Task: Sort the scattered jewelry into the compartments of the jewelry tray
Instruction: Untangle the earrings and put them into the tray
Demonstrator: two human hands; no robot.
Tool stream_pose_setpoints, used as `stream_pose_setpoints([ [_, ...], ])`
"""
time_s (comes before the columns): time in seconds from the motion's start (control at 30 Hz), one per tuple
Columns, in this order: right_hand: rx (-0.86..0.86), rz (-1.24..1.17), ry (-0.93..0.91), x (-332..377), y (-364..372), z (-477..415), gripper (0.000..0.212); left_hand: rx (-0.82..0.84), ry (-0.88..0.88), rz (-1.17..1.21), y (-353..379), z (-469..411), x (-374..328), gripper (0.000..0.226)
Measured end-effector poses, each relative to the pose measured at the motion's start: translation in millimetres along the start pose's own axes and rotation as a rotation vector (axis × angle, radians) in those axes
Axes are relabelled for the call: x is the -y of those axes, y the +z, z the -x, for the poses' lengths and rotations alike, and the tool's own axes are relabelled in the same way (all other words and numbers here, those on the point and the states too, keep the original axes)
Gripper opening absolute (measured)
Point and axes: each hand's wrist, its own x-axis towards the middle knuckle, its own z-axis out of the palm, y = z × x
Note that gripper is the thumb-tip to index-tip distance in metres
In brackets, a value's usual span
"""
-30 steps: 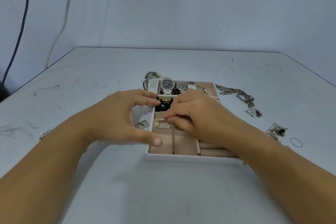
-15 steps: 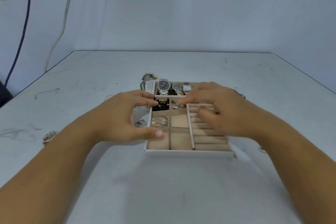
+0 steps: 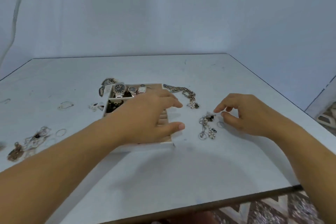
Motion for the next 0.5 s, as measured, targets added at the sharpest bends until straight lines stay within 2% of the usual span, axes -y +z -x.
stream_pose_setpoints([
  [0.27, -0.132, -0.148, -0.033, -25, 25, 19, 0.014, 0.043, 0.087, -0.118, 40, -33, -42, 0.043],
  [0.5, -0.091, -0.171, -0.032, -31, 27, 20, 0.016, 0.039, 0.056, -0.088, 56, -49, -50, 0.030],
])
